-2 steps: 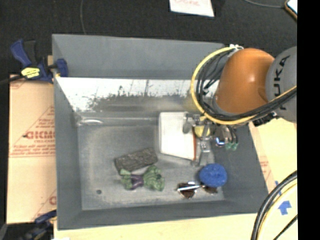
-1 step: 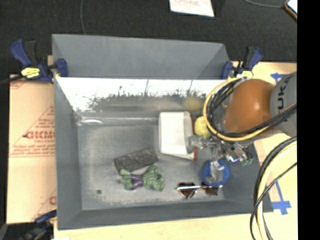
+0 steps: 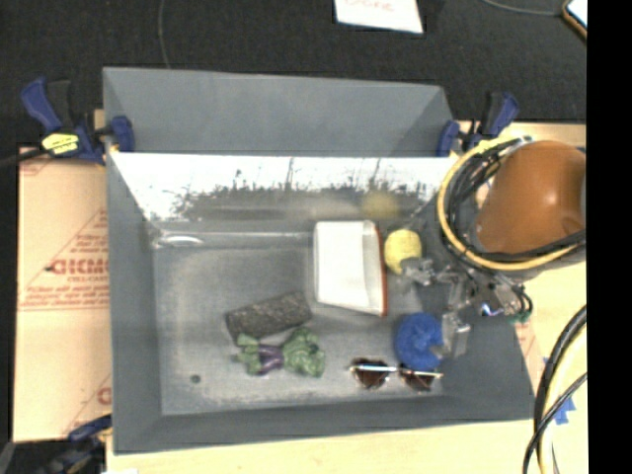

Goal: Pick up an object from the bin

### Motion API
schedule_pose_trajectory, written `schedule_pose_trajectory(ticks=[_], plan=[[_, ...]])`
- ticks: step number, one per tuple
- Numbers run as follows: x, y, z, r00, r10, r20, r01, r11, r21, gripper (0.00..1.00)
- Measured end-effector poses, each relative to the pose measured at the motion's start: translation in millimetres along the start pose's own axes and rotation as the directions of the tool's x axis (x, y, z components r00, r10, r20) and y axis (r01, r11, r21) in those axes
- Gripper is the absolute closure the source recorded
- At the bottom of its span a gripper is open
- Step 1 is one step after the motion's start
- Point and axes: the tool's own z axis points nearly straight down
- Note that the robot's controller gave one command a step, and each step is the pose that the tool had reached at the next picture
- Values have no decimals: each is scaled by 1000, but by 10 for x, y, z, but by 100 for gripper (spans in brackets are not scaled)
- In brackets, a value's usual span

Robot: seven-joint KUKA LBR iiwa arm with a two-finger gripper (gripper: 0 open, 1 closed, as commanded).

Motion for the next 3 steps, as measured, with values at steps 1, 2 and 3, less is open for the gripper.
schedule_pose_trajectory(ticks=[1, 2, 3], plan=[[324, -396, 498, 983, -182, -13, 182, 983, -4, 0], [267, -110, 827, 970, -242, 6, 242, 970, 4, 0], [284, -115, 826, 957, -289, 2, 289, 957, 7, 100]])
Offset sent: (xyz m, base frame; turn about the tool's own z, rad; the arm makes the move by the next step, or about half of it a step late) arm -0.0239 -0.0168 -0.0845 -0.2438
